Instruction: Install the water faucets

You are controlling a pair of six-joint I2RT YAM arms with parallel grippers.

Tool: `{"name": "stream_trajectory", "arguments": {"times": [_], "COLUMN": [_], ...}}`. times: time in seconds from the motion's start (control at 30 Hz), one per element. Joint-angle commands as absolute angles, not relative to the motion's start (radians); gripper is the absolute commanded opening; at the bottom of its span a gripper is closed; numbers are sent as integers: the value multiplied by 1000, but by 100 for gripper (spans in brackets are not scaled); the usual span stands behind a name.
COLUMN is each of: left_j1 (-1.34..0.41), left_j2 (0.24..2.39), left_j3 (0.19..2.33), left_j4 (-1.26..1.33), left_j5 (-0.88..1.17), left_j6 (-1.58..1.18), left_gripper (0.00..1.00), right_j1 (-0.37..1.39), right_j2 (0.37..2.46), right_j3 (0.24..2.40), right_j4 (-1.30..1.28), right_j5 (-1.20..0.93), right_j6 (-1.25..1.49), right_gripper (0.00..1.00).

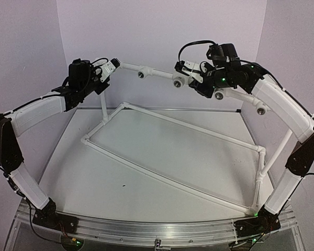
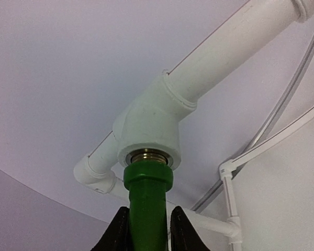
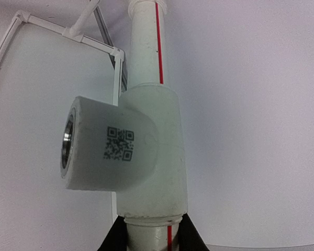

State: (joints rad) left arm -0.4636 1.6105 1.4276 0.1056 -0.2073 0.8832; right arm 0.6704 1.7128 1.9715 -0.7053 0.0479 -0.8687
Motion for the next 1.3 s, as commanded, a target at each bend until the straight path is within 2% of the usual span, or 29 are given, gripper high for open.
{"name": "stream_trajectory", "arguments": {"times": [0.0, 0.13, 0.57, 0.7, 0.93, 1.0, 1.1, 1.2, 1.27], "left_j1": [-520, -523, -522, -522, -521, -522, -522, -524, -526], "left_j2": [1656, 1685, 1653, 1643, 1629, 1618, 1605, 1590, 1573], "left_j3": [1323, 1275, 1230, 1219, 1227, 1227, 1224, 1220, 1206], "left_j4": [424, 588, 571, 573, 567, 561, 558, 549, 543], "left_j5": [-238, -249, -243, -268, -301, -307, -312, -319, -321], "left_j6": [1282, 1495, 1670, 1657, 1629, 1624, 1619, 1605, 1592], "left_gripper": [0, 0, 6, 20, 53, 59, 75, 86, 99], "right_j1": [754, 753, 754, 753, 753, 753, 754, 753, 753], "right_j2": [1645, 1642, 1630, 1628, 1629, 1628, 1628, 1630, 1633], "right_j3": [1943, 1941, 1925, 1924, 1926, 1924, 1922, 1923, 1925], "right_j4": [-883, -883, -882, -882, -882, -882, -881, -880, -878], "right_j5": [-193, -188, -174, -165, -159, -158, -157, -154, -152], "right_j6": [-849, -850, -847, -845, -836, -835, -829, -821, -817], "right_gripper": [0, 0, 0, 0, 0, 0, 0, 0, 0]}}
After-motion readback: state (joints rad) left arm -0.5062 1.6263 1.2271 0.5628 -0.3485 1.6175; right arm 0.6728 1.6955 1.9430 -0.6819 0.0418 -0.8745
